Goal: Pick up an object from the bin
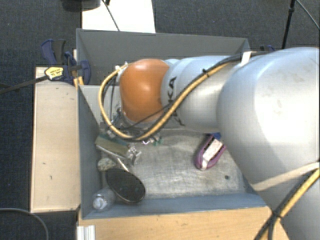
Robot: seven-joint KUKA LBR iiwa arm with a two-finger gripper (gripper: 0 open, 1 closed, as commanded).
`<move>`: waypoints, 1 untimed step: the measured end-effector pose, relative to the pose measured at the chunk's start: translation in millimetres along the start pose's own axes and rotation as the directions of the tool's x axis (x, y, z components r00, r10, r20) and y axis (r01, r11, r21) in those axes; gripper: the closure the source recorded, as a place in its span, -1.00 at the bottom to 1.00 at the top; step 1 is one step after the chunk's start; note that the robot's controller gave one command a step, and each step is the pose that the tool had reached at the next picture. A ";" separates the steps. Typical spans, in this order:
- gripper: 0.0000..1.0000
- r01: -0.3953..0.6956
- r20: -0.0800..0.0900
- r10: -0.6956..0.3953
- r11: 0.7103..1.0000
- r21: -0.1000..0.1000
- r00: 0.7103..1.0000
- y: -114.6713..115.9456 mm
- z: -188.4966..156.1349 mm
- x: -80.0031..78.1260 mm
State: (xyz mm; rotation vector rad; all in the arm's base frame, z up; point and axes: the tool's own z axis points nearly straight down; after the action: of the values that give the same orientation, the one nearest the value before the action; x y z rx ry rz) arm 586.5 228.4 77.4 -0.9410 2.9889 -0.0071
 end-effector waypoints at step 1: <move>-1.00 0.239 -0.003 -0.239 0.971 0.008 0.971 9.1 4.4 -11.2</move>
Offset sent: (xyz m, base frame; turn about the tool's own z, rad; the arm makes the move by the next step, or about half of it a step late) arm -0.0019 0.0219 -0.0074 -0.2482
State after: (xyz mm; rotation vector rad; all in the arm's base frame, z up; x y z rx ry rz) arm 590.5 242.3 73.0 -1.2935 2.8542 -0.0223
